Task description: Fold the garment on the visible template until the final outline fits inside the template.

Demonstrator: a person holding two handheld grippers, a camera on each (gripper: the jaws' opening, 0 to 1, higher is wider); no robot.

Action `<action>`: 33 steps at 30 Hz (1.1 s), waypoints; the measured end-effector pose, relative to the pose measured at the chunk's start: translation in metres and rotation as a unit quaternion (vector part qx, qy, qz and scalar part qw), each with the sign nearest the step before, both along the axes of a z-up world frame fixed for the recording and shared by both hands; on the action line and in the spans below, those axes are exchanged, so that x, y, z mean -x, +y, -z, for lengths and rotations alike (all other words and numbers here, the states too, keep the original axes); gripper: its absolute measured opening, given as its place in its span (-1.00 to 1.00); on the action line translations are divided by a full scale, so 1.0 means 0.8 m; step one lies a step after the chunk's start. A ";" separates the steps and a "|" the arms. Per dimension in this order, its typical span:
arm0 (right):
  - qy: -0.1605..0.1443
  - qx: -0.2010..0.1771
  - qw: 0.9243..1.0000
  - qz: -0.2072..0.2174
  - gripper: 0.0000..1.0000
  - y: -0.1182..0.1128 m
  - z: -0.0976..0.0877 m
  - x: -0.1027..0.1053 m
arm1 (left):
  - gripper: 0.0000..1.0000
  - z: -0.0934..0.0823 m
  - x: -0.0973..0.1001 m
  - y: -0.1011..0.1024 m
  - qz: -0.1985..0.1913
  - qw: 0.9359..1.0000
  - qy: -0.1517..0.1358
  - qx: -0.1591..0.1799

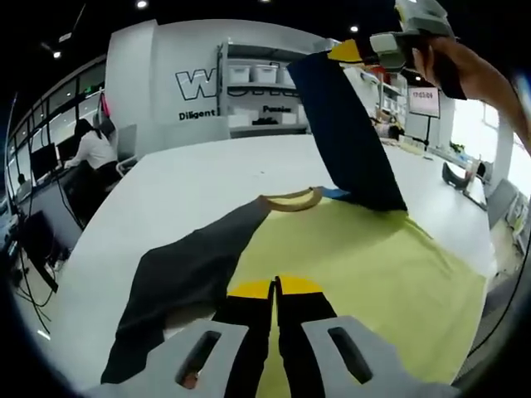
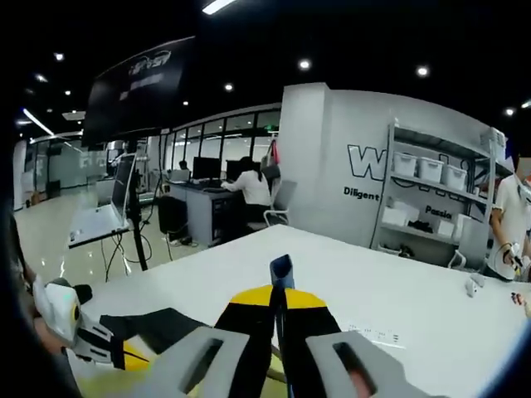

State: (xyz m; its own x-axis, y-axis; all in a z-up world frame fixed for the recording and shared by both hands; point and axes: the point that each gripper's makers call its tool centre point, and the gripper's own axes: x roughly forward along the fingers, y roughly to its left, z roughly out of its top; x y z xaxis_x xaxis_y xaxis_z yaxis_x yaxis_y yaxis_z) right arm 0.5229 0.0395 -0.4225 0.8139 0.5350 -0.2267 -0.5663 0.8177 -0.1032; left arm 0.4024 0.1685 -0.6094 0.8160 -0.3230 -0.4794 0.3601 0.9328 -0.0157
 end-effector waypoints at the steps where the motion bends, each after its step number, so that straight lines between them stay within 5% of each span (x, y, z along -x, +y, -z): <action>1: 0.005 0.002 1.000 -0.005 -1.00 0.007 0.006 0.000 | -0.99 -0.001 0.000 0.002 -0.004 1.000 0.000 0.002; 18: 0.053 0.036 0.996 -0.063 -1.00 0.098 0.089 0.014 | -0.99 0.000 0.000 0.027 -0.030 1.000 0.002 -0.007; 33: 0.129 0.052 0.987 -0.084 -1.00 0.144 0.174 0.040 | -0.99 -0.006 0.010 0.060 -0.059 0.998 0.005 -0.014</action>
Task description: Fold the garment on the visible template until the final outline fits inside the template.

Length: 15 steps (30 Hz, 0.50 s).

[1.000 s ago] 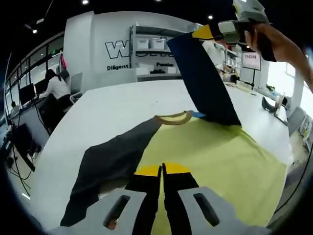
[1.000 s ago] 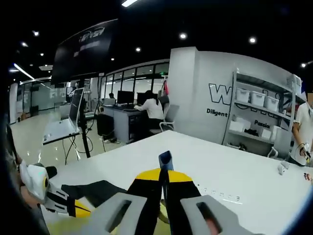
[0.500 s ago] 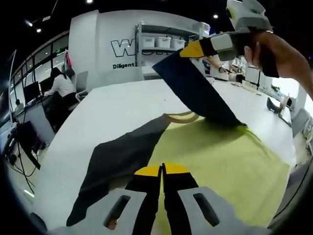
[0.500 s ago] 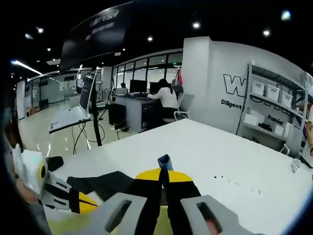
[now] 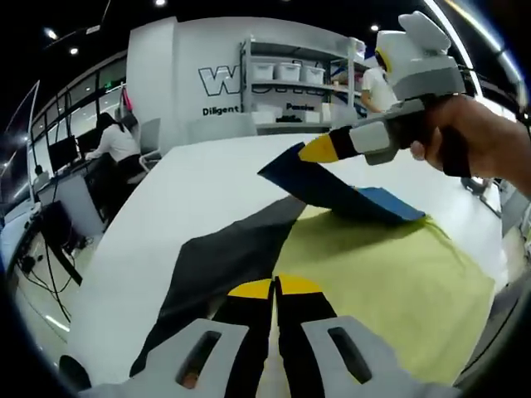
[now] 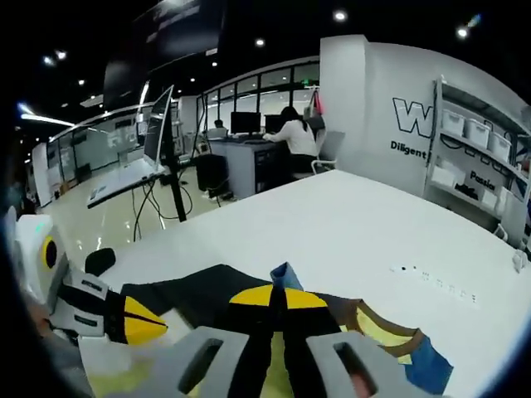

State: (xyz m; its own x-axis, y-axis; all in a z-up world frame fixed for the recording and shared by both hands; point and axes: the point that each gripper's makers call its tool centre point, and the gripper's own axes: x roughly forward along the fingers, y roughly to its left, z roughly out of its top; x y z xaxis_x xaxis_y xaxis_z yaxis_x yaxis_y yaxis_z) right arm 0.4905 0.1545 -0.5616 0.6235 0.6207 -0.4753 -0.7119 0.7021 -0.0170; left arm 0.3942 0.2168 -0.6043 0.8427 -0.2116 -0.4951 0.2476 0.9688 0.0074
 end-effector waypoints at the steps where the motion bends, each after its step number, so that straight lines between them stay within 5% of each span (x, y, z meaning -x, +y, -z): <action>1: 0.007 0.001 1.000 0.000 -1.00 0.002 0.007 0.003 | -0.99 0.000 0.000 0.001 -0.001 1.000 0.001 0.000; 4: 0.025 -0.003 1.000 0.002 -1.00 0.007 0.019 0.007 | -0.99 -0.002 0.001 0.002 -0.002 1.000 -0.001 0.000; 7: 0.080 -0.036 0.996 0.012 -1.00 0.013 0.033 0.017 | -0.99 -0.003 0.001 0.005 -0.005 1.000 -0.001 0.000; 15: 0.101 -0.011 0.995 -0.005 -1.00 0.027 0.065 0.038 | -1.00 -0.006 0.003 0.011 -0.016 1.000 0.002 0.009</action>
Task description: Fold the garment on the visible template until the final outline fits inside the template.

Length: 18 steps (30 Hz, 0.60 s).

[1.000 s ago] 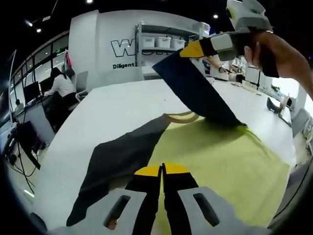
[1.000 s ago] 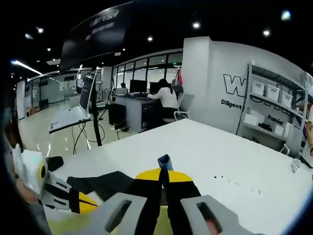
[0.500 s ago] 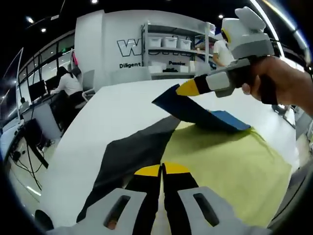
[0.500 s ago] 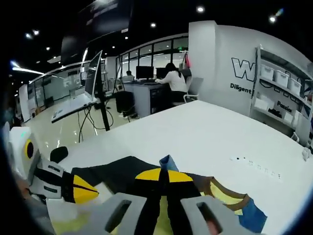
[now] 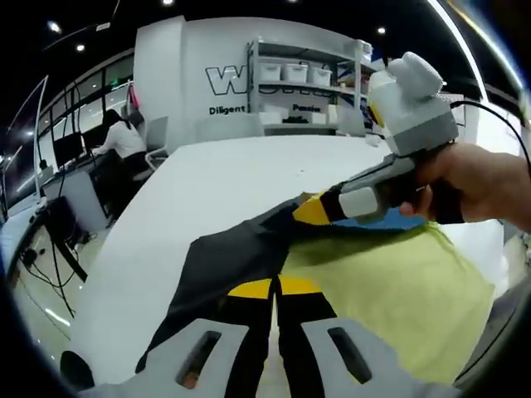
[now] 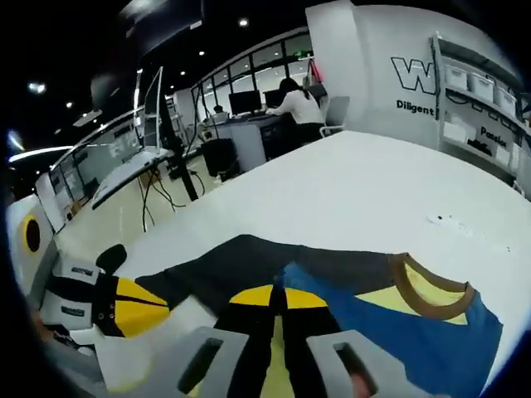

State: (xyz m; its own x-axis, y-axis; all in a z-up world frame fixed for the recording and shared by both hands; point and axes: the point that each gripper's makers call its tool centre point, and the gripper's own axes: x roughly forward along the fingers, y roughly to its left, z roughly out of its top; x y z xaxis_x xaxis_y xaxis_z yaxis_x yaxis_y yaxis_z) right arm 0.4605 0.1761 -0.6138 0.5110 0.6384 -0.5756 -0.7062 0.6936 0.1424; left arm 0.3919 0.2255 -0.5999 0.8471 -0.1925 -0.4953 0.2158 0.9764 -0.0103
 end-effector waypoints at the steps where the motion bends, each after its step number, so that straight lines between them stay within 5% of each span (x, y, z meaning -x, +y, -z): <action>1: 0.005 0.008 1.000 -0.007 -1.00 0.002 0.007 0.004 | -1.00 -0.001 0.001 0.001 -0.002 1.000 -0.001 0.001; 13: 0.040 0.017 0.999 -0.029 -1.00 0.024 0.045 0.024 | -1.00 -0.003 0.001 0.005 -0.010 1.000 -0.001 0.005; 18: 0.037 0.013 0.998 -0.044 -0.97 0.032 0.041 0.026 | -1.00 -0.001 0.000 0.009 -0.012 1.000 0.001 0.005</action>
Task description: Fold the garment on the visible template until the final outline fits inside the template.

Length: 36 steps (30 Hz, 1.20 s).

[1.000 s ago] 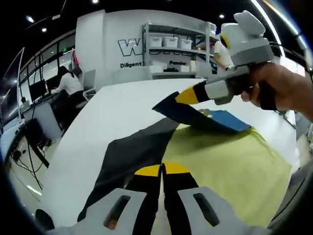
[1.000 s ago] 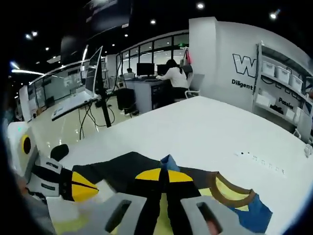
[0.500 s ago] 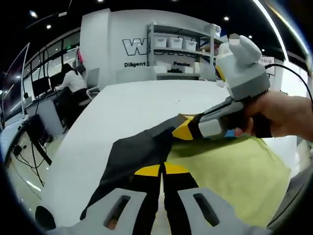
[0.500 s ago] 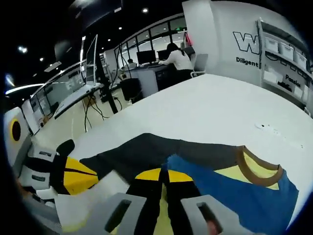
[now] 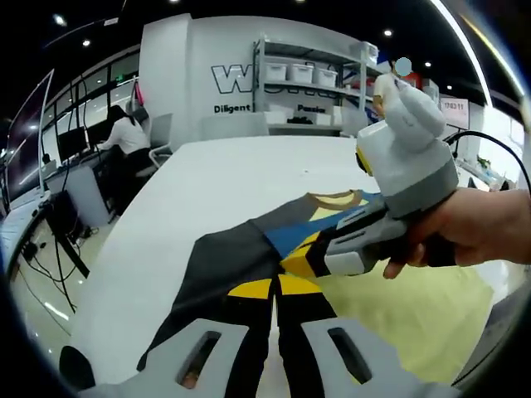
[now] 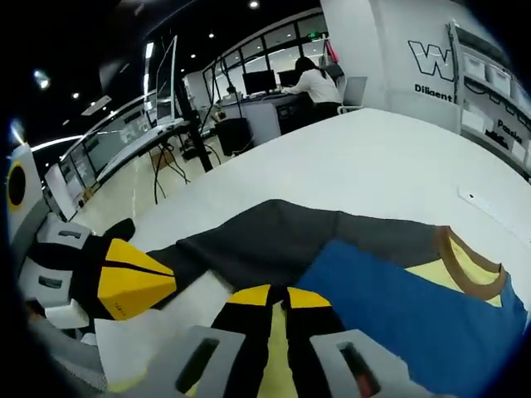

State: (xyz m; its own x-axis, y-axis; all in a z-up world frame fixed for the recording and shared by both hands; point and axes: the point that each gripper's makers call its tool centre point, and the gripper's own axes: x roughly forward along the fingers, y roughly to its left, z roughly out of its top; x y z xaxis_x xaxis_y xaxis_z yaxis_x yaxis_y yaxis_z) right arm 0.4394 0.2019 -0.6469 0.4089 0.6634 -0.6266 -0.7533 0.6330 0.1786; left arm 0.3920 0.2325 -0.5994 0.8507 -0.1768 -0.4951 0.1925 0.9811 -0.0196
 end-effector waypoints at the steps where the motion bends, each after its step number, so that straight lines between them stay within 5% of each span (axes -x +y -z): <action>1: -0.002 -0.002 1.000 0.001 -0.93 -0.001 -0.003 -0.001 | -1.00 0.000 0.000 0.001 -0.001 1.000 0.000 0.000; 16: -0.055 -0.013 0.998 0.034 -0.70 -0.041 -0.051 -0.004 | -1.00 0.001 0.001 0.003 -0.003 1.000 0.005 -0.002; 32: -0.087 -0.007 0.993 0.085 -0.59 -0.115 -0.062 0.022 | -0.81 0.005 0.003 0.020 -0.037 0.999 0.012 0.005; 36: -0.082 -0.010 0.992 0.093 -0.57 -0.127 -0.062 0.032 | -0.70 0.007 0.003 0.022 -0.026 0.999 0.009 -0.020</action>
